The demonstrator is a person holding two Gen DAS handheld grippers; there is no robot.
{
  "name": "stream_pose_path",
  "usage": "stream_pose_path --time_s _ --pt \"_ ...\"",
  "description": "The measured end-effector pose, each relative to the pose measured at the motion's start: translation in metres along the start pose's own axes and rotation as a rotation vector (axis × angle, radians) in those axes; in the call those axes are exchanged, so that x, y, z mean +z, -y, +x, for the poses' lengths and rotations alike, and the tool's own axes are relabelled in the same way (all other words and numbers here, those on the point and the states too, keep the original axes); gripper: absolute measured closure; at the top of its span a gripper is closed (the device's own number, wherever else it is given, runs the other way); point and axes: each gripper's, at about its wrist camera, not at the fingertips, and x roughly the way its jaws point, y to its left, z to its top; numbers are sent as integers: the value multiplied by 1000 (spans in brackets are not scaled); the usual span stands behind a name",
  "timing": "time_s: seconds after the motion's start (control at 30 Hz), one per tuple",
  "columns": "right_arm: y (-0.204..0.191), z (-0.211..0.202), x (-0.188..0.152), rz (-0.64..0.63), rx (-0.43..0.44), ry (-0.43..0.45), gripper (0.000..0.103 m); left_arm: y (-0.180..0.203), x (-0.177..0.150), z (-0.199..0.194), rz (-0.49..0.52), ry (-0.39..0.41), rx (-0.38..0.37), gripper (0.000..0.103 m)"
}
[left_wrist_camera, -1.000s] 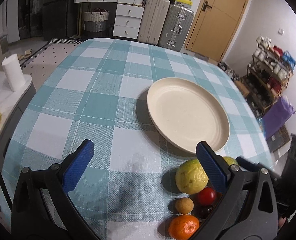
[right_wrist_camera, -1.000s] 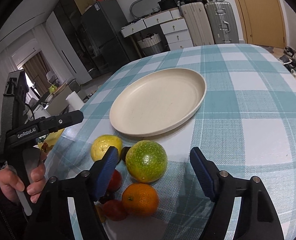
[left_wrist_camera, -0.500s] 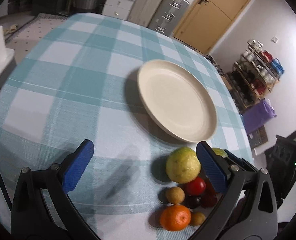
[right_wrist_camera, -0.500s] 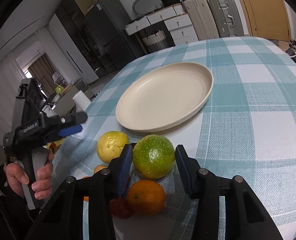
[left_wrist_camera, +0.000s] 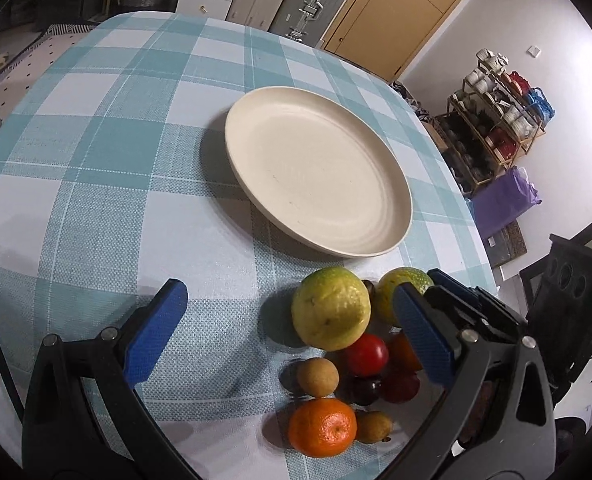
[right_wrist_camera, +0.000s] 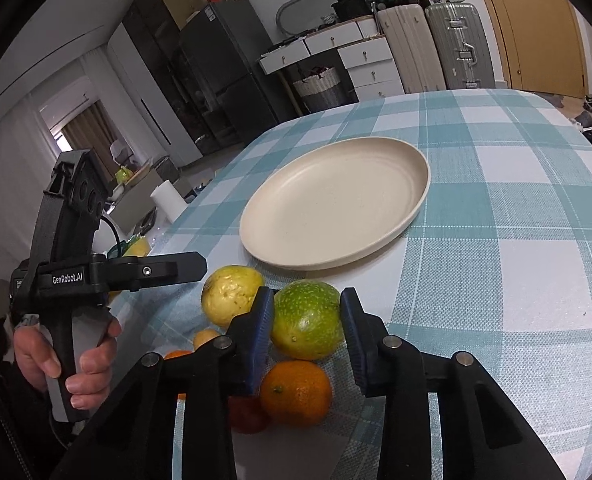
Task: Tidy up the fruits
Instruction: 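Move the right tool to the green citrus and close around it, then grasp the yellow lemon with the left tool while the right tool lifts the green citrus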
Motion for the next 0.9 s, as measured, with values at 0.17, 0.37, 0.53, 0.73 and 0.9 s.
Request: stream_pose_path --time_s 0.17,0.37,0.53,0.73,0.9 --pt "2 10 0 18 23 -43 58 2 -2 -1 6 -7 -1 1" --pt "5 20 0 43 47 -88 53 2 -2 0 10 -14 -9 1" --pt "9 20 -1 70 74 -89 54 6 -2 1 30 -20 -24 1" --pt "17 13 -3 108 82 -61 54 11 -1 5 48 -39 -53 1" --pt "25 2 -2 131 85 -28 54 17 -1 17 70 -90 -63 5"
